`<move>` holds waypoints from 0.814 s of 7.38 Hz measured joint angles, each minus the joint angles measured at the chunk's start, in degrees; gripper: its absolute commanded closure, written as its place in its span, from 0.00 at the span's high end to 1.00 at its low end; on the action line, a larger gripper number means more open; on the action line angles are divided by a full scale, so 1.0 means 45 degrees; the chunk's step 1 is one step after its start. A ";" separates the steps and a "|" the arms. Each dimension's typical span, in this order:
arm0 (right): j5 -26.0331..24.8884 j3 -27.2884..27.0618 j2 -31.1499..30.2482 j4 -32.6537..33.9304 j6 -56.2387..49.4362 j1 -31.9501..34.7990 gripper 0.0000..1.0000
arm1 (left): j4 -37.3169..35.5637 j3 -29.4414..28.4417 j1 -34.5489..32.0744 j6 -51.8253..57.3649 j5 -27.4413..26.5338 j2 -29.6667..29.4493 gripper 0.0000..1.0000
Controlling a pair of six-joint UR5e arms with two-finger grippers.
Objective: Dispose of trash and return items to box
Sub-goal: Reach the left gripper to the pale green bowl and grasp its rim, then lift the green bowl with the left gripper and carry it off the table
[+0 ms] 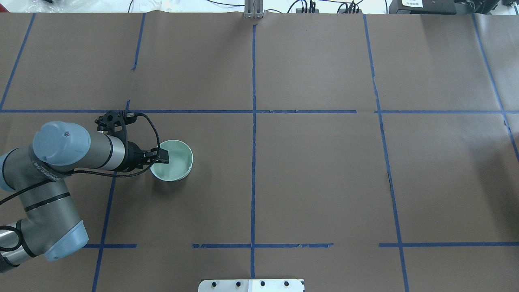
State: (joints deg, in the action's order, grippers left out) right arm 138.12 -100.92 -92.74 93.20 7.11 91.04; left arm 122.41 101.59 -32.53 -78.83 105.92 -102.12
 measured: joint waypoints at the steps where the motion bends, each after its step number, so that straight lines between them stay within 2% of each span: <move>1: -0.0088 -0.0014 0.0001 -0.0005 0.0014 -0.0035 1.00 | -0.0042 -0.0027 0.0033 -0.0001 -0.0002 0.0031 0.18; 2: -0.0197 -0.0014 0.0002 -0.0007 0.0015 -0.0044 1.00 | -0.0199 -0.0054 0.0139 -0.0002 -0.0002 0.0018 0.00; 4: -0.0406 -0.0015 0.0003 -0.0007 -0.0030 -0.0053 1.00 | -0.0990 0.0006 0.0463 -0.0003 0.0000 -0.0292 0.00; 6: -0.0490 -0.0018 0.0022 -0.0008 -0.0074 -0.0054 1.00 | -0.1545 0.0648 0.0459 0.0002 0.0057 -0.0456 0.00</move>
State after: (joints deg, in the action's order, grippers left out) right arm 135.92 -101.00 -92.64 93.16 6.78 90.79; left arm 115.46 104.51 -30.46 -78.82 106.18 -104.17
